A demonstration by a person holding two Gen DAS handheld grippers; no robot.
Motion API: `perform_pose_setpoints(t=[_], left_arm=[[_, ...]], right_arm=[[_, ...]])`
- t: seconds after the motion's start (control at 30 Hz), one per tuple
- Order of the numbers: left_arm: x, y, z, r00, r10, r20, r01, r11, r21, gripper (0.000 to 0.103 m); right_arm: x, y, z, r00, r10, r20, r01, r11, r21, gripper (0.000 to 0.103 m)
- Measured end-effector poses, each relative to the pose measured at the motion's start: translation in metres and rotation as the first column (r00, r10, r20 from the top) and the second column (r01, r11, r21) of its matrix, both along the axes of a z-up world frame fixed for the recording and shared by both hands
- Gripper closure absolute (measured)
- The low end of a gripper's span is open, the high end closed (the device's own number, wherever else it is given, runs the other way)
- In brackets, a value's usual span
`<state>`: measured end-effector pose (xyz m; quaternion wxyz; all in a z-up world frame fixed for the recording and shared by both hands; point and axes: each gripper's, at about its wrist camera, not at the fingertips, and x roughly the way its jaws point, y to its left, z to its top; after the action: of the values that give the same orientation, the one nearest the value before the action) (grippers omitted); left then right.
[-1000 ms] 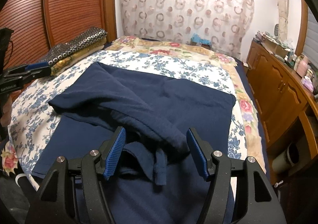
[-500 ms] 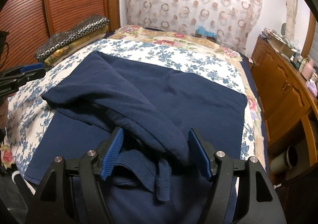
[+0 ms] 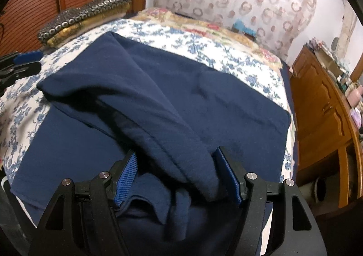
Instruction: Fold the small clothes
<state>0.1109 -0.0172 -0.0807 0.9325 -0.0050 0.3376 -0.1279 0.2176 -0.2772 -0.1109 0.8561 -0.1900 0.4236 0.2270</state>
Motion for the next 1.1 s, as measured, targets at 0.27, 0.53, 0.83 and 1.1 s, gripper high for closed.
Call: perform_pose_setpoints(t=[0.27,0.53,0.83,1.1], left_arm=[[-0.002,0.003,0.001,1.0,0.008,0.007,-0.008,1.0,-0.009,0.054],[-0.01,0.008,0.014,0.999,0.01,0.045,-0.008,1.0,-0.027,0.054],[-0.012,-0.003,0.015,0.999,-0.027,0.042,0.028,0.999,-0.029,0.054],[-0.013,-0.016,0.013,0.998,-0.055,0.035,0.056,0.998,-0.017,0.054]], right_arm=[[-0.026,0.0,0.019,0.996,0.04,0.073,-0.046,0.996,0.077,0.091],[-0.072,-0.015,0.081,0.985,0.016,0.173,-0.056,0.972,0.228,0.092],[-0.095,-0.076,0.079,0.987,-0.121,0.109,0.098,0.975,0.2,0.091],[-0.092,-0.102,0.029,0.976,-0.218,0.001,0.215,0.964,0.154,0.058]])
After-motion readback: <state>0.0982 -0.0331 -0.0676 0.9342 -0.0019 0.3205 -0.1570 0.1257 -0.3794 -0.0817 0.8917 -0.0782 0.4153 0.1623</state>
